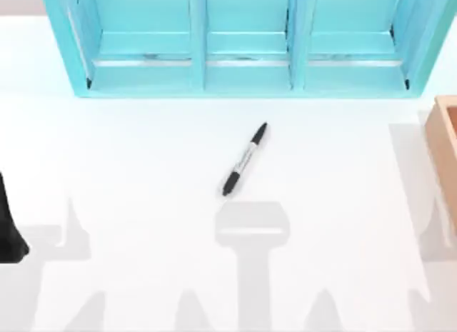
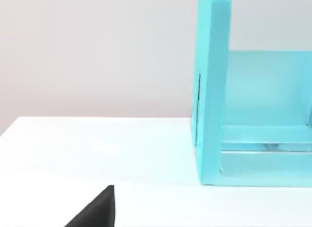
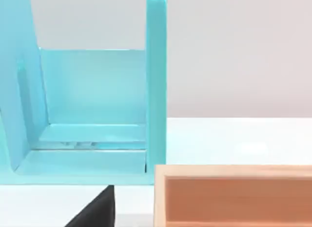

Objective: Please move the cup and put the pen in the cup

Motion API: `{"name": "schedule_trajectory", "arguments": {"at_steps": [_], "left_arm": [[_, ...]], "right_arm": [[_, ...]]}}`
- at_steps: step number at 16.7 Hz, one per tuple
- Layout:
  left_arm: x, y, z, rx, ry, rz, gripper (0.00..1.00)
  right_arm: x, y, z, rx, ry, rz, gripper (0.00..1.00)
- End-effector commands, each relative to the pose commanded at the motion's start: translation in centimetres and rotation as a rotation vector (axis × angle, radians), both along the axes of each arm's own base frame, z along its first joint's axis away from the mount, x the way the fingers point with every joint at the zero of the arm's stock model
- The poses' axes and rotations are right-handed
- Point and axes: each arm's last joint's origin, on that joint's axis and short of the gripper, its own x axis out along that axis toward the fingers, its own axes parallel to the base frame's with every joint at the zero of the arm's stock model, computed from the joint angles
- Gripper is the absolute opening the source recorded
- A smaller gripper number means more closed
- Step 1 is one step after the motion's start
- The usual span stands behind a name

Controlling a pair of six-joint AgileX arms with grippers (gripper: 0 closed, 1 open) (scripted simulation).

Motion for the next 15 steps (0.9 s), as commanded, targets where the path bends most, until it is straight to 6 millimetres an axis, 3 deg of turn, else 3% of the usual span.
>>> {"name": "schedule_trajectory", "arguments": {"at_steps": [4, 9, 15], "left_arm": [[0.0, 0.0, 0.0, 0.000, 0.000, 0.000, 1.00], [0.0, 0.0, 0.0, 0.000, 0.000, 0.000, 1.00], [0.0, 0.0, 0.0, 0.000, 0.000, 0.000, 1.00]], "right_arm": [[0.0, -0.1, 0.5, -0.006, 0.026, -0.012, 1.00], [1.0, -0.7, 4.3, -0.051, 0.249, -0.056, 1.00], [6.1, -2.6, 9.7, -0.093, 0.708, -0.105, 1.00]]}}
